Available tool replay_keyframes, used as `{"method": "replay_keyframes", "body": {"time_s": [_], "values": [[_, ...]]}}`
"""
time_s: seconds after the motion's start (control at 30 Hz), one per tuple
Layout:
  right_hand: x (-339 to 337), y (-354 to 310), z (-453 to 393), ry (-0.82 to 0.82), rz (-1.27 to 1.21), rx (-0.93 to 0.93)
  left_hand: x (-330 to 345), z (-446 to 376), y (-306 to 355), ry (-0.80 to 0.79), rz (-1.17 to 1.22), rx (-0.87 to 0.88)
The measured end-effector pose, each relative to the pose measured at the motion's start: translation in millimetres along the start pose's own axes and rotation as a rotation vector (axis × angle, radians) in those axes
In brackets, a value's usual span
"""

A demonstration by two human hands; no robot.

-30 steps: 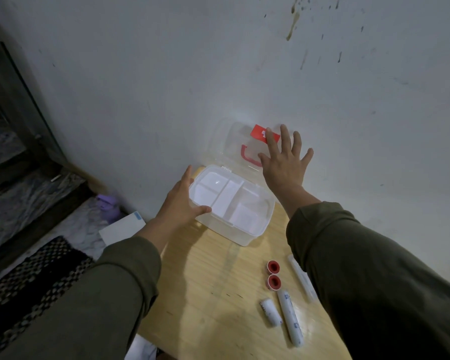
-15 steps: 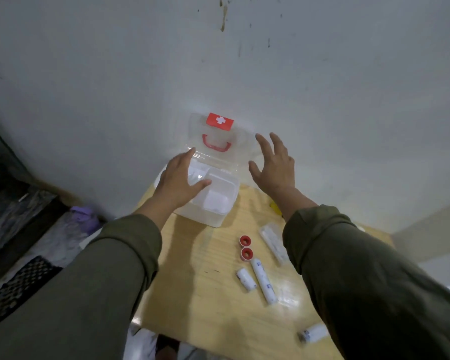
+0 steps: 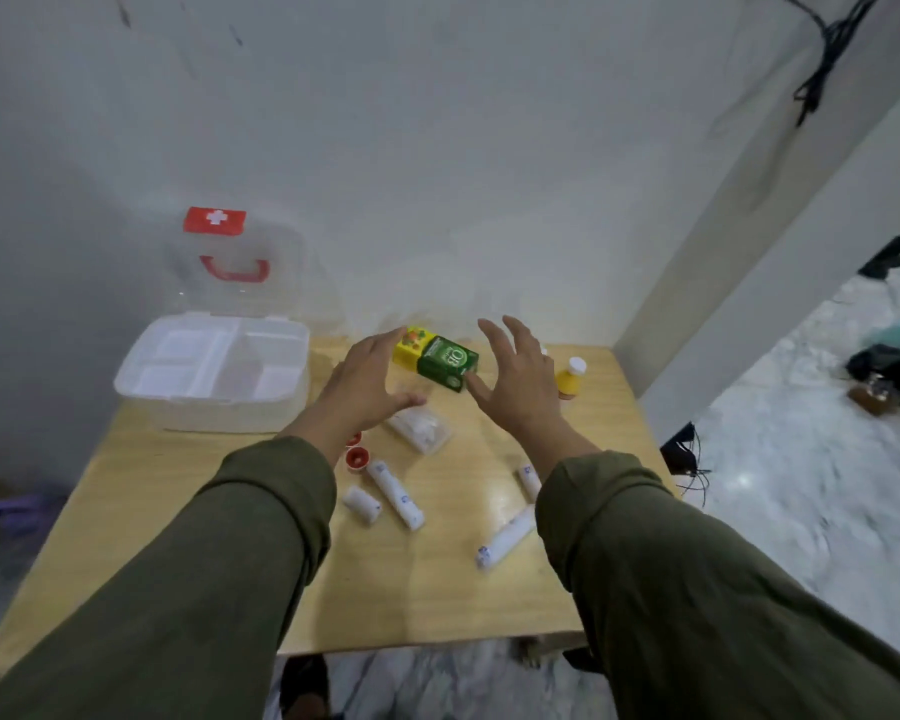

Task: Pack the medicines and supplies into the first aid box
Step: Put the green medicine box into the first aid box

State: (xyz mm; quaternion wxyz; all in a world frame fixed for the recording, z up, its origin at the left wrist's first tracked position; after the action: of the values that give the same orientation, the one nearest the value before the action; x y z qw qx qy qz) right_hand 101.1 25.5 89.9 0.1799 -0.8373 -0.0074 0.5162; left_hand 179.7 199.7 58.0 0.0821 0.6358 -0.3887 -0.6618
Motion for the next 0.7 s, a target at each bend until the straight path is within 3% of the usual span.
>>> {"method": "replay_keyframes", "body": {"time_s": [0.3,0.7], "values": [[1,34,19,-0.007,-0.066,-0.022,44,-17,30,-0.043,-0.046,0.022],[55,18,-9,0.023,-0.250,0.164,50,-95,-9,-0.173,-0.167,0.115]]}}
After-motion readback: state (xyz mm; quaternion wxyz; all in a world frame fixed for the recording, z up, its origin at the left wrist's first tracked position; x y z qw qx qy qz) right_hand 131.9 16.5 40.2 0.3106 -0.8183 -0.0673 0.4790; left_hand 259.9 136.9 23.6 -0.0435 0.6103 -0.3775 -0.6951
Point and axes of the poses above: each hand's wrist, its own z-axis away from the middle knuckle, its own x-axis out of the palm, y = z × x, the point moved 5 cm from there along -z, towards the middle knuckle, and after that the axes turned 9 degrees about y, right-handed, at the moved point
